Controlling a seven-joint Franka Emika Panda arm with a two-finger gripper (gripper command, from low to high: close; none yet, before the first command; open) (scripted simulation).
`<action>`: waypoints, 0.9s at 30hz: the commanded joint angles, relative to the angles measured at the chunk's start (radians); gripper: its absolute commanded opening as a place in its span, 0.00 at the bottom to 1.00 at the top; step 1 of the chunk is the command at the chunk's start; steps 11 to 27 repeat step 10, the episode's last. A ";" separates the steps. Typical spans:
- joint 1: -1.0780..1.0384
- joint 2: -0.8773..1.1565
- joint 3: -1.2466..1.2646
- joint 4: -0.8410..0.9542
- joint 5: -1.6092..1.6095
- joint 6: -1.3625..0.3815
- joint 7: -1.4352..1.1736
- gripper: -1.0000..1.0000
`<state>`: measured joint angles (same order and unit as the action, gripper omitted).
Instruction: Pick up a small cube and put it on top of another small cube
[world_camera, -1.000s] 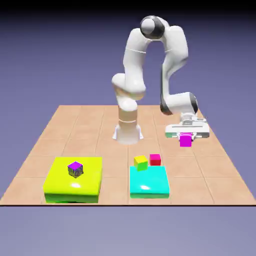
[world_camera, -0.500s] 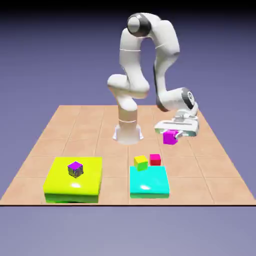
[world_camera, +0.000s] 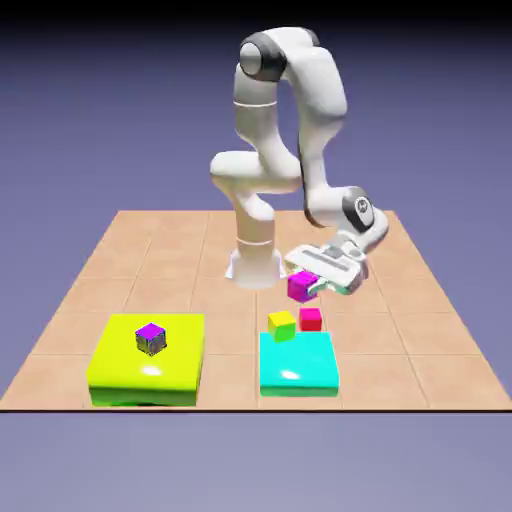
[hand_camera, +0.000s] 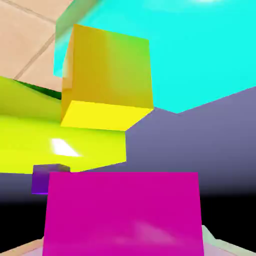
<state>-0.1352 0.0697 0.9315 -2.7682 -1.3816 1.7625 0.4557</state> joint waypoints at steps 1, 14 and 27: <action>0.000 0.000 0.000 0.000 -0.002 0.000 0.000 0.00; -0.034 0.140 -0.108 0.024 -0.187 -0.043 0.067 1.00; -0.034 0.140 -0.108 0.024 -0.187 -0.043 0.067 1.00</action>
